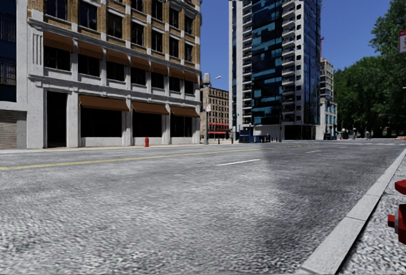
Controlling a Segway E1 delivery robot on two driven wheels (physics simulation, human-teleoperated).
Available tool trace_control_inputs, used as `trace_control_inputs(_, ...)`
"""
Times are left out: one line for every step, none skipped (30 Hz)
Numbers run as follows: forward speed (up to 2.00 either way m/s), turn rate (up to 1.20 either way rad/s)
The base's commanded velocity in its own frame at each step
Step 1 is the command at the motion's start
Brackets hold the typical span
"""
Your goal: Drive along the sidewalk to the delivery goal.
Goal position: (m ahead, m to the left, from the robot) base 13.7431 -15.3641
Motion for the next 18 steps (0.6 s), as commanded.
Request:
trace_control_inputs(-0.18,0.67)
trace_control_inputs(-0.19,0.67)
trace_control_inputs(-0.19,0.67)
trace_control_inputs(-0.19,0.67)
trace_control_inputs(-0.19,0.67)
trace_control_inputs(-0.19,0.67)
trace_control_inputs(-0.19,0.67)
trace_control_inputs(-0.19,0.62)
trace_control_inputs(-0.19,0.43)
trace_control_inputs(-0.19,0.04)
trace_control_inputs(-0.19,0.0)
trace_control_inputs(-0.19,0.0)
trace_control_inputs(-0.18,0.0)
trace_control_inputs(-0.18,0.0)
trace_control_inputs(-0.17,0.0)
trace_control_inputs(-0.17,-0.04)
trace_control_inputs(-0.17,-0.04)
trace_control_inputs(-0.17,-0.24)
